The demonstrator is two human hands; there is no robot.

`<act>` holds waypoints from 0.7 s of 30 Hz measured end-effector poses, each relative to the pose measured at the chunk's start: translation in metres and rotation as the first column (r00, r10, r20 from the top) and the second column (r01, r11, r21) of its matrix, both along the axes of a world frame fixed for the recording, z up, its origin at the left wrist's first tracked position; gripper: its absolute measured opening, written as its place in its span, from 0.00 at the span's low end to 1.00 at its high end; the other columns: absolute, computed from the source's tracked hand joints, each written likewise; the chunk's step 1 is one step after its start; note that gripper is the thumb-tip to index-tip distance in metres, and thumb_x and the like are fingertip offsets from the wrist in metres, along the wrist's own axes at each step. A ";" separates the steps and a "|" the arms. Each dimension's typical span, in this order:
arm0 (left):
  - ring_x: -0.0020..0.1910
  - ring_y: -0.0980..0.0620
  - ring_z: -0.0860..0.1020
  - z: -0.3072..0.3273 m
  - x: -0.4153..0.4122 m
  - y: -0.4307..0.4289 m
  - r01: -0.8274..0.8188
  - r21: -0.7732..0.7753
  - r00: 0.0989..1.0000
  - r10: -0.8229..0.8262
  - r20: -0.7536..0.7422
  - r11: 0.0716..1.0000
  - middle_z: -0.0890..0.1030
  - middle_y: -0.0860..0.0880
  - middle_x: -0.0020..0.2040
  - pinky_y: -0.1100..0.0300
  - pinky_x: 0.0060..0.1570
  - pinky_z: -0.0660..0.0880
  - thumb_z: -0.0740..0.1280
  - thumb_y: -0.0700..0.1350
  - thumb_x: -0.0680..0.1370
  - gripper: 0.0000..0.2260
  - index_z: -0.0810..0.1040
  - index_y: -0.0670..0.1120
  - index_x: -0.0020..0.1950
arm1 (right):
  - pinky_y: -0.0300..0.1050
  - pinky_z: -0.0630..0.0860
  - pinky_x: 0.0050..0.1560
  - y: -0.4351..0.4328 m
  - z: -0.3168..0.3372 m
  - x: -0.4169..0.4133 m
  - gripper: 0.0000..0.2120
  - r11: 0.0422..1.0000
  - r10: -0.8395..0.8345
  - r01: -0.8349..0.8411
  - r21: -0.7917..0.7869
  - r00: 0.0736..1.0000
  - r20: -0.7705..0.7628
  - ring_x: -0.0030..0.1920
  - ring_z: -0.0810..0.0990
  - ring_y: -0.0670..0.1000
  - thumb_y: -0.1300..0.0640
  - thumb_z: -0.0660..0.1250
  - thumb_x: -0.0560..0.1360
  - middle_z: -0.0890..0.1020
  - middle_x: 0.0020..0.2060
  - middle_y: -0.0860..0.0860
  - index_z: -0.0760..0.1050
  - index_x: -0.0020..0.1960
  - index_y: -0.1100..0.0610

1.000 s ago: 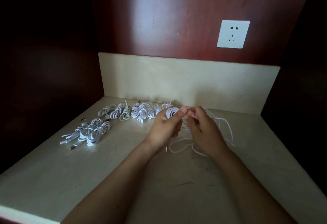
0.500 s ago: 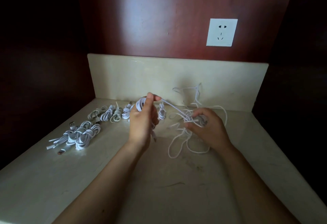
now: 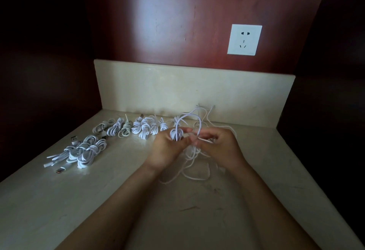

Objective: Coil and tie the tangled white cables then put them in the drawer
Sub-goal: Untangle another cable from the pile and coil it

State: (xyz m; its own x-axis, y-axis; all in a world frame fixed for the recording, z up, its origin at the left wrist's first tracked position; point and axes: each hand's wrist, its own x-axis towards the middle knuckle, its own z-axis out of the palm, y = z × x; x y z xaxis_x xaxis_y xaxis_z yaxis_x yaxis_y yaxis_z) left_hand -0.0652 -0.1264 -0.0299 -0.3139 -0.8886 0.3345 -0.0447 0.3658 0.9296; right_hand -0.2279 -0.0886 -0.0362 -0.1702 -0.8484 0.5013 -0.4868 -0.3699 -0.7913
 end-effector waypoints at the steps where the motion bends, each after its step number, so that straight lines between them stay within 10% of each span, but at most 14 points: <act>1: 0.27 0.65 0.74 -0.001 0.000 0.002 0.000 0.002 1.000 0.000 0.002 1.000 0.80 0.57 0.27 0.70 0.31 0.70 0.75 0.40 0.73 0.06 0.82 0.48 0.48 | 0.43 0.76 0.41 0.000 0.000 0.002 0.04 0.999 0.034 -0.035 0.032 0.999 0.027 0.38 0.81 0.44 0.64 0.77 0.69 0.85 0.36 0.52 0.84 0.42 0.57; 12: 0.25 0.62 0.73 -0.004 0.006 -0.005 -0.108 -0.074 0.964 0.123 0.237 0.991 0.78 0.55 0.25 0.61 0.33 0.70 0.72 0.43 0.75 0.15 0.76 0.50 0.29 | 0.50 0.77 0.47 0.005 0.003 0.009 0.07 0.991 -0.066 0.070 0.117 0.997 -0.042 0.39 0.81 0.46 0.61 0.63 0.75 0.83 0.36 0.49 0.76 0.41 0.51; 17: 0.23 0.60 0.70 -0.007 0.014 -0.022 -0.150 -0.023 0.949 0.151 0.278 0.988 0.74 0.55 0.23 0.59 0.33 0.67 0.70 0.45 0.76 0.14 0.75 0.47 0.31 | 0.52 0.78 0.45 0.007 0.000 -0.006 0.11 0.923 -0.305 0.351 0.159 0.917 -0.257 0.40 0.81 0.52 0.42 0.58 0.72 0.83 0.36 0.48 0.74 0.42 0.48; 21: 0.29 0.57 0.77 -0.009 0.017 -0.023 -0.141 0.003 0.942 0.133 0.309 0.990 0.81 0.54 0.31 0.58 0.39 0.76 0.70 0.44 0.71 0.04 0.82 0.53 0.38 | 0.51 0.76 0.52 0.011 0.007 -0.005 0.11 0.910 -0.296 0.359 0.206 0.912 -0.285 0.46 0.81 0.53 0.47 0.55 0.70 0.84 0.42 0.49 0.76 0.38 0.46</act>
